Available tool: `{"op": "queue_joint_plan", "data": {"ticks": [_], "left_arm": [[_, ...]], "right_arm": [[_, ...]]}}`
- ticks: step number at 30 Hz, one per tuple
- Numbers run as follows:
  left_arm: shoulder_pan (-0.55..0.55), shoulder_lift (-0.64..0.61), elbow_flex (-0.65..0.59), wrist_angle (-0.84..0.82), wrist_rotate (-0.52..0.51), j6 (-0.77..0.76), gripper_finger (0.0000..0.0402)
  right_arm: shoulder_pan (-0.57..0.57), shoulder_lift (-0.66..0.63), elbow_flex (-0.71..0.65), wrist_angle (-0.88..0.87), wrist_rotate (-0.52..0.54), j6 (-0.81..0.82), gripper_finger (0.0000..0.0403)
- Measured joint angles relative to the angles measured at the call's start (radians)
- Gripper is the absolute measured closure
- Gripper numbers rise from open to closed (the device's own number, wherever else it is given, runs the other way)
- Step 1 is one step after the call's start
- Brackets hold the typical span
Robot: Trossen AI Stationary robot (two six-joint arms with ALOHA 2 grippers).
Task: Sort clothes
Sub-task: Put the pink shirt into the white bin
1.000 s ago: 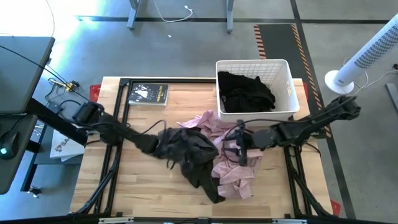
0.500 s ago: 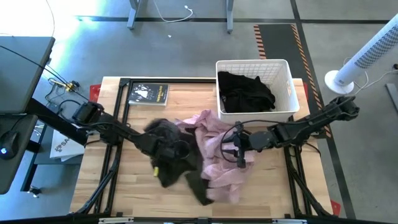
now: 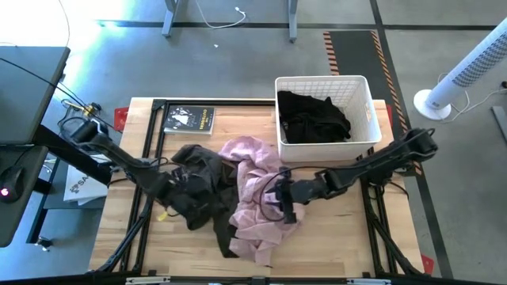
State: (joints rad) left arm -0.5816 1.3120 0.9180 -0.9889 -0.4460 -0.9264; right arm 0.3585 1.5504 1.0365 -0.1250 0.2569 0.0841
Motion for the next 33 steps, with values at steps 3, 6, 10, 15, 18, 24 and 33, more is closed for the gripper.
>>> {"op": "queue_joint_plan", "data": {"ticks": [3, 6, 10, 15, 18, 24, 33], "left_arm": [[-0.033, -0.061, 0.000, 0.054, -0.182, -0.069, 0.0397], [-0.059, -0.082, 0.000, 0.180, -0.347, -0.056, 0.0397], [-0.062, -0.064, 0.001, 0.397, -0.419, 0.106, 0.0397], [-0.052, -0.011, 0.001, 0.469, -0.470, 0.154, 0.0396], [-0.052, -0.002, 0.001, 0.328, -0.472, 0.041, 0.0396], [-0.075, -0.064, 0.001, -0.048, -0.475, -0.318, 0.0396], [-0.148, -0.252, 0.010, -0.231, -0.619, -0.505, 0.0396]], "right_arm": [[-0.012, 0.033, 0.082, -0.084, 0.000, -0.035, 0.0218], [-0.036, 0.057, 0.159, -0.163, -0.001, -0.051, 0.0180], [-0.091, 0.095, 0.223, -0.245, -0.032, -0.097, 0.0114], [-0.177, 0.166, 0.228, -0.258, -0.167, -0.107, 0.0057], [-0.214, 0.231, 0.228, -0.296, -0.210, -0.068, 0.0049], [-0.206, 0.391, 0.228, -0.327, -0.220, -0.032, 0.0047], [-0.152, 0.496, 0.237, -0.321, -0.199, 0.006, 0.0112]]}}
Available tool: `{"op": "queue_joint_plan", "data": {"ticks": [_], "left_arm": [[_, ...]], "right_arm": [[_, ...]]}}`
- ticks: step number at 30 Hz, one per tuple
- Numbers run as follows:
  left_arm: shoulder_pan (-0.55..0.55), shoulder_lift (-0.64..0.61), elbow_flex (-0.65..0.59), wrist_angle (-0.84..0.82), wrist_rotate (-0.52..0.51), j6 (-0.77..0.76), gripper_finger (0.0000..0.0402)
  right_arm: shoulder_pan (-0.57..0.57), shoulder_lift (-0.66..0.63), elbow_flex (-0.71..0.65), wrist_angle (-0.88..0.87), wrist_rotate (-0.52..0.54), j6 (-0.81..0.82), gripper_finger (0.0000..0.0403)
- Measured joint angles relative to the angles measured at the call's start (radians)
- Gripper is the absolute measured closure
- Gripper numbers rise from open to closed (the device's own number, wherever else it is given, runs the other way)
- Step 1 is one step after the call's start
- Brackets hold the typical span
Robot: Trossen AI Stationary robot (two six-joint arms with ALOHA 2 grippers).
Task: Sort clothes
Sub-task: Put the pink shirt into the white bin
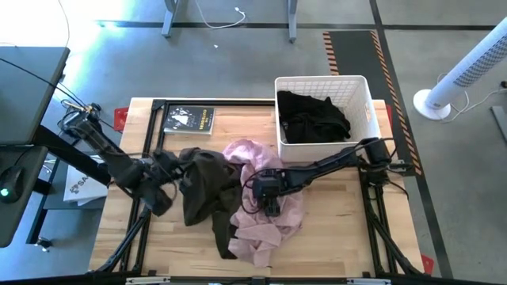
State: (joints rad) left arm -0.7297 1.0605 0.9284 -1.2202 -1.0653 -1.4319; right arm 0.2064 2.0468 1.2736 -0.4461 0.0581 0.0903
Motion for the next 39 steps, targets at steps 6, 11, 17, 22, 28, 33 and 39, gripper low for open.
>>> {"op": "queue_joint_plan", "data": {"ticks": [6, 11, 17, 22, 28, 33, 39], "left_arm": [[-0.048, -0.125, 0.066, 0.021, -0.078, 0.096, 0.0396], [-0.056, -0.161, 0.069, 0.067, 0.098, 0.175, 0.0379], [-0.055, -0.134, 0.068, 0.045, 0.204, 0.141, 0.0309], [-0.054, -0.131, 0.067, 0.063, 0.028, 0.129, 0.0262], [-0.054, -0.056, 0.067, 0.350, -0.220, 0.423, 0.0257], [-0.038, 0.086, 0.067, 0.544, -0.342, 0.596, 0.0267], [0.021, 0.243, 0.067, 0.668, -0.366, 0.660, 0.0271]], "right_arm": [[0.013, -0.066, -0.010, -0.041, 0.003, 0.055, 0.0268], [0.052, -0.200, -0.018, -0.089, 0.066, 0.068, 0.0386], [0.117, -0.415, -0.016, -0.122, 0.232, 0.103, 0.0385], [0.186, -0.613, -0.015, -0.059, 0.372, 0.065, 0.0391], [0.235, -0.820, -0.014, 0.181, 0.476, -0.122, 0.0391], [0.216, -0.933, -0.013, 0.522, 0.607, -0.453, 0.0391], [0.117, -1.017, -0.011, 1.014, 0.623, -0.863, 0.0391]]}}
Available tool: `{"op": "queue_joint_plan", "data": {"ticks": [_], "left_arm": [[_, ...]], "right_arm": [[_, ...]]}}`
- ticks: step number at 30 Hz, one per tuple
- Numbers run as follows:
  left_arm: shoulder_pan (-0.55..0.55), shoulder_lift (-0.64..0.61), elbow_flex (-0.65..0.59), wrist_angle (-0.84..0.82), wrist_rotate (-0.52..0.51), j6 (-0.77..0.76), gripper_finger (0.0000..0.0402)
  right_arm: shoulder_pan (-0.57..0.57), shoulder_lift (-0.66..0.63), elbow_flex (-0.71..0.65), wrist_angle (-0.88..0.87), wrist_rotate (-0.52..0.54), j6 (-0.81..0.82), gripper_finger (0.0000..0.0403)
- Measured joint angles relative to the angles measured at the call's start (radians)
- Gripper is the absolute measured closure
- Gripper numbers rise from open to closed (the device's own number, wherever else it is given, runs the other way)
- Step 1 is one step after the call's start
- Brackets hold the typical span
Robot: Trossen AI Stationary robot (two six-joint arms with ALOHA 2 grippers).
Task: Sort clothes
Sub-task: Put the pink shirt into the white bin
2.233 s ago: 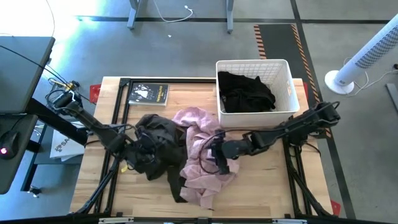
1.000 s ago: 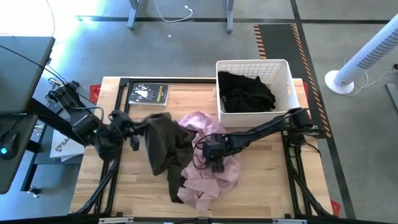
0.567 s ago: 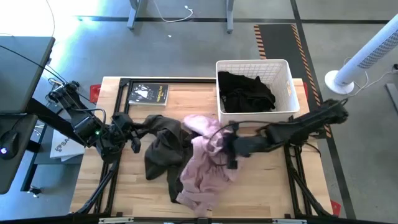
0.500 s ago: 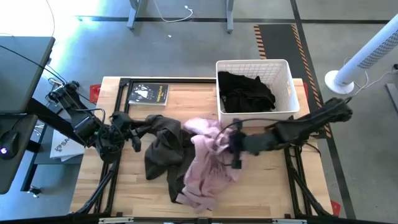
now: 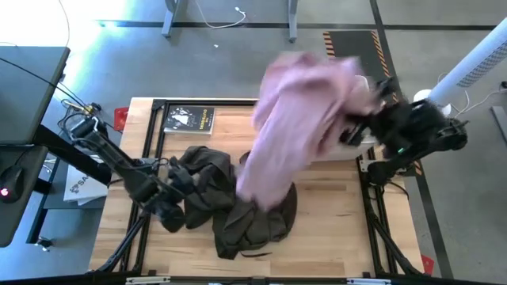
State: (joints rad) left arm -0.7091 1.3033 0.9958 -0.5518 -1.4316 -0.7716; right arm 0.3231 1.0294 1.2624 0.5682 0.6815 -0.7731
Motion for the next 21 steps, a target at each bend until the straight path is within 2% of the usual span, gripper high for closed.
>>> {"op": "queue_joint_plan", "data": {"ticks": [4, 8, 11, 14, 18, 21], "left_arm": [[0.035, 0.070, 0.000, 0.057, 0.002, 0.087, 0.0271], [0.065, 0.100, 0.000, 0.097, 0.036, 0.145, 0.0271], [0.076, 0.108, 0.000, 0.106, 0.058, 0.161, 0.0271], [0.084, 0.108, 0.000, 0.107, 0.077, 0.167, 0.0271], [0.088, 0.108, 0.000, 0.106, 0.084, 0.166, 0.0271], [0.088, 0.108, 0.000, 0.106, 0.086, 0.166, 0.0271]], "right_arm": [[-0.092, -0.044, 0.001, 0.166, 0.005, -0.213, 0.0391], [-0.211, -0.073, 0.020, 0.123, 0.128, -0.272, 0.0391], [-0.279, -0.086, 0.051, -0.055, 0.210, -0.238, 0.0391], [-0.305, -0.090, 0.104, -0.251, 0.232, -0.134, 0.0391], [-0.341, -0.094, 0.170, -0.536, 0.238, 0.061, 0.0391], [-0.397, -0.098, 0.169, -0.755, 0.219, 0.244, 0.0391]]}}
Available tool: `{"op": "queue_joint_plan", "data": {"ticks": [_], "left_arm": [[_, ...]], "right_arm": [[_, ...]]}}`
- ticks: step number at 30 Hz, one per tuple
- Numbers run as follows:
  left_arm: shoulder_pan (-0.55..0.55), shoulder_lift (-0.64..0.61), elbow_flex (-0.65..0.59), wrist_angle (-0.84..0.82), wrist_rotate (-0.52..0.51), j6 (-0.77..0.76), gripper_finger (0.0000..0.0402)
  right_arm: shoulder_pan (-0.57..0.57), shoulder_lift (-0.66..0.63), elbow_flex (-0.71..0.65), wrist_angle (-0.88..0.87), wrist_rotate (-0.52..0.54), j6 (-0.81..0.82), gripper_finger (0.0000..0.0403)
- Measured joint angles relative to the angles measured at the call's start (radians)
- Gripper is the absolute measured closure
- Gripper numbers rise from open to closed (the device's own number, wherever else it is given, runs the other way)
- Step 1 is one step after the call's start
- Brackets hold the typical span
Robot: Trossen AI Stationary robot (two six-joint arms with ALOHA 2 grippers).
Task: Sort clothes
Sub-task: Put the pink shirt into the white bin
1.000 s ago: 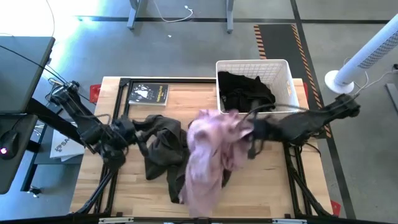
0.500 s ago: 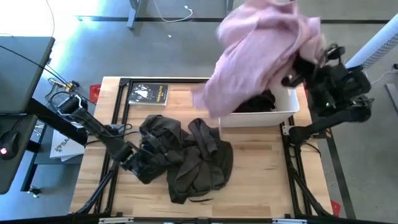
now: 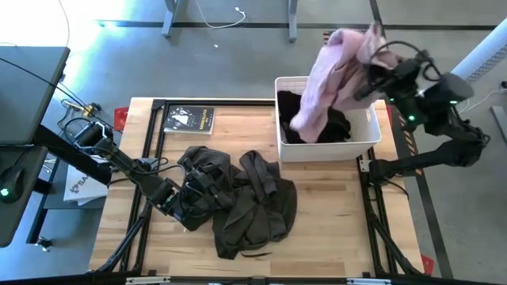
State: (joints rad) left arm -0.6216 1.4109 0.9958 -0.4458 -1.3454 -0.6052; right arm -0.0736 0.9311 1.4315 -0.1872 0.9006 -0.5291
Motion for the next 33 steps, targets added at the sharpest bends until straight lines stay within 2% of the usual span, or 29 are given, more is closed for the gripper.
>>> {"op": "queue_joint_plan", "data": {"ticks": [3, 6, 13, 18, 22, 26, 29, 33], "left_arm": [[0.000, 0.000, 0.000, 0.000, 0.005, -0.003, 0.0271], [0.000, 0.000, 0.000, 0.000, 0.034, -0.012, 0.0271], [0.028, 0.000, 0.000, 0.003, 0.108, -0.019, 0.0271], [0.040, 0.000, 0.000, 0.000, 0.142, -0.019, 0.0271], [0.040, 0.000, 0.000, -0.001, 0.138, -0.019, 0.0271], [0.040, 0.000, 0.000, -0.003, 0.139, -0.019, 0.0271], [0.040, 0.000, 0.000, -0.005, 0.156, -0.019, 0.0271], [0.040, 0.000, 0.000, -0.005, 0.184, -0.019, 0.0271]], "right_arm": [[-0.089, 0.005, -0.007, -0.255, -0.085, 0.197, 0.0391], [-0.221, 0.024, -0.010, -0.466, -0.235, 0.343, 0.0391], [-0.549, 0.094, -0.008, -0.516, -0.523, 0.447, 0.0390], [-0.672, 0.195, -0.008, -0.781, -0.765, 0.516, 0.0391], [-0.677, 0.308, -0.008, -0.972, -0.789, 0.532, 0.0389], [-0.673, 0.423, -0.010, -1.067, -0.787, 0.486, 0.0389], [-0.672, 0.470, -0.054, -1.042, -0.787, 0.445, 0.0388], [-0.673, 0.503, -0.187, -0.924, -0.787, 0.415, 0.0388]]}}
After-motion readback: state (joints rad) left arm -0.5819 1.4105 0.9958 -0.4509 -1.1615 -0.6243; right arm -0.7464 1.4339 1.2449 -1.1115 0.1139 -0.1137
